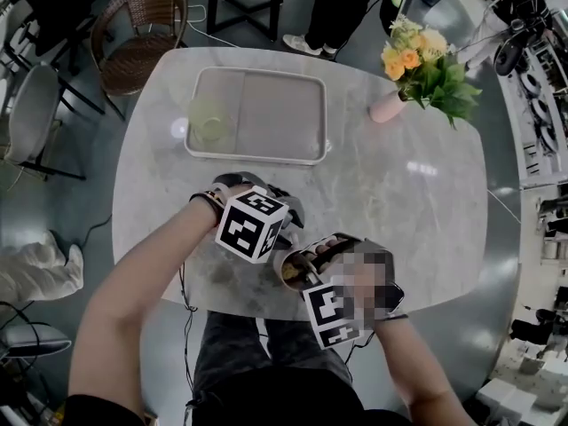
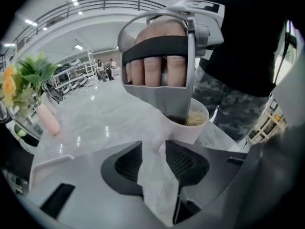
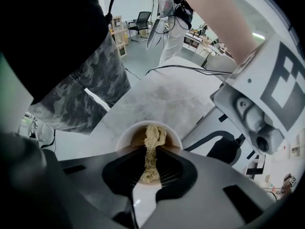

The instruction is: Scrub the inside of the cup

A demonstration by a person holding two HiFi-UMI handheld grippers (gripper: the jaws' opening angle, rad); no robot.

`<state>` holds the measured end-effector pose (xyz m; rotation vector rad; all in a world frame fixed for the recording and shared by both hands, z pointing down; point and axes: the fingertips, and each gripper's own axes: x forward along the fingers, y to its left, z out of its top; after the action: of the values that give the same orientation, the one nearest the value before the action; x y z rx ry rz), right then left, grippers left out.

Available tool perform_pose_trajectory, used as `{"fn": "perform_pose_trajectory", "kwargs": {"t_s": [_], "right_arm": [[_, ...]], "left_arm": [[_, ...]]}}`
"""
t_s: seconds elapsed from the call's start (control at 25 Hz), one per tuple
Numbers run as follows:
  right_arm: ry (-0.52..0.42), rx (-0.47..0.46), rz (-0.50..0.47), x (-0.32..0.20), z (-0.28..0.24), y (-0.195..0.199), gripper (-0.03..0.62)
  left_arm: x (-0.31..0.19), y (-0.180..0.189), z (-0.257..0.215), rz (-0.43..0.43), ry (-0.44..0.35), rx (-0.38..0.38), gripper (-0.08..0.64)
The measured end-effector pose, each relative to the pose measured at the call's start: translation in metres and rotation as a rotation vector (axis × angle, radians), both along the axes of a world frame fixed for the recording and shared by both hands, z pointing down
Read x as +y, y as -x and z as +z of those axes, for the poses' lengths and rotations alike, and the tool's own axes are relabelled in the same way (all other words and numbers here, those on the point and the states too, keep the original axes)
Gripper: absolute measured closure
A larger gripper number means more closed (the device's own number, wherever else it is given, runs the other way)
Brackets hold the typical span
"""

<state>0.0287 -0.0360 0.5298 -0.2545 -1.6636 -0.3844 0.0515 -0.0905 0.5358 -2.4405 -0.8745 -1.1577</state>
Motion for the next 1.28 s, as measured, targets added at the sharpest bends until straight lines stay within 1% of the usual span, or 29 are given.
{"fn": "perform_pose_trajectory", "kwargs": {"t_s": [0.08, 0.12, 0.24, 0.32, 0.4, 0.44, 0.52, 0.56, 0.64, 0.8, 0.92, 1.04, 1.16, 1.28], "right_arm": [[0.002, -0.006, 0.023, -0.001, 0.000, 0.000, 0.532], [0.004, -0.010, 0.040, -0.001, 0.000, 0.000, 0.532], [-0.004, -0.017, 0.124, -0.006, 0.001, -0.002, 0.532], [-0.028, -0.034, 0.223, -0.016, 0.001, -0.004, 0.532], [-0.051, -0.064, 0.332, -0.027, -0.001, -0.004, 0.532], [-0.061, -0.075, 0.374, -0.033, -0.002, -0.003, 0.532], [-0.071, -0.086, 0.420, -0.041, -0.003, 0.000, 0.532], [-0.071, -0.085, 0.426, -0.044, -0.003, 0.002, 0.532], [-0.070, -0.073, 0.403, -0.048, -0.002, 0.009, 0.532], [-0.048, -0.024, 0.295, -0.044, 0.003, 0.022, 0.532], [0.046, 0.003, 0.251, -0.034, 0.007, 0.027, 0.532], [0.170, 0.009, 0.262, -0.024, 0.003, 0.029, 0.532], [0.261, -0.007, 0.279, -0.016, -0.007, 0.030, 0.532], [0.306, -0.037, 0.314, -0.013, -0.020, 0.030, 0.532]], "left_arm": [[0.003, -0.003, 0.001, 0.018, -0.023, 0.005, 0.473], [0.003, -0.005, 0.002, 0.012, -0.032, 0.008, 0.497], [-0.001, -0.006, 0.004, -0.057, -0.043, 0.011, 0.500], [-0.009, -0.003, 0.004, -0.136, -0.067, 0.025, 0.502], [-0.019, 0.006, 0.001, -0.245, -0.084, 0.044, 0.502], [-0.023, 0.013, 0.000, -0.306, -0.085, 0.049, 0.502], [-0.025, 0.028, -0.002, -0.423, -0.080, 0.052, 0.502], [-0.024, 0.037, -0.003, -0.476, -0.074, 0.051, 0.502], [-0.016, 0.053, -0.002, -0.568, -0.060, 0.044, 0.501], [0.006, 0.074, -0.001, -0.723, -0.034, 0.038, 0.500], [0.014, 0.081, 0.003, -0.858, -0.049, 0.040, 0.500], [0.016, 0.084, 0.003, -1.000, -0.073, 0.051, 0.500], [0.016, 0.085, 0.003, -1.068, -0.114, 0.048, 0.500], [0.014, 0.085, 0.001, -1.106, -0.140, 0.042, 0.500]]}}
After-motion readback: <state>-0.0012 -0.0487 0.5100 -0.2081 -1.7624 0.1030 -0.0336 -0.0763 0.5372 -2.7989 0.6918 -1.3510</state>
